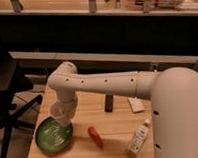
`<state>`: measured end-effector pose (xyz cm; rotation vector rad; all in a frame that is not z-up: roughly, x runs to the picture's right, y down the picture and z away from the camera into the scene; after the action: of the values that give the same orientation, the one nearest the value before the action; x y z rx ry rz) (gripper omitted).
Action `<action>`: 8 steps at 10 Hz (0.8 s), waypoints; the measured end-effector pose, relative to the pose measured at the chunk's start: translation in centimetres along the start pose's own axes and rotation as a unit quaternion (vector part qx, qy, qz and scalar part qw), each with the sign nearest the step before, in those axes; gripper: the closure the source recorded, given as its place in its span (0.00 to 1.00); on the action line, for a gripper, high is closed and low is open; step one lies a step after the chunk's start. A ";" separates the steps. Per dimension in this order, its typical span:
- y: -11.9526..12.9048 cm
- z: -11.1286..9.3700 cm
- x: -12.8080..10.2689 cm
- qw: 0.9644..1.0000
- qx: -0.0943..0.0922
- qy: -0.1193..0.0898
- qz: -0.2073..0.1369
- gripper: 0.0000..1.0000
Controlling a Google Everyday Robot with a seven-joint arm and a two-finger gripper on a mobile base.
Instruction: Place the ceramic cup in the ceramic bowl
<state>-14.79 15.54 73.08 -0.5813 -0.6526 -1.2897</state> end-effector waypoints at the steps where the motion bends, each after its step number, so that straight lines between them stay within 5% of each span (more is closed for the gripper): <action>1: 0.0 0.0 -0.1 1.000 -0.001 0.000 -0.001 1.00; 8: -0.3 -0.1 -0.4 1.000 -0.006 -0.002 -0.007 0.94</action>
<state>-15.13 15.65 72.74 -0.5896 -0.6532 -1.3076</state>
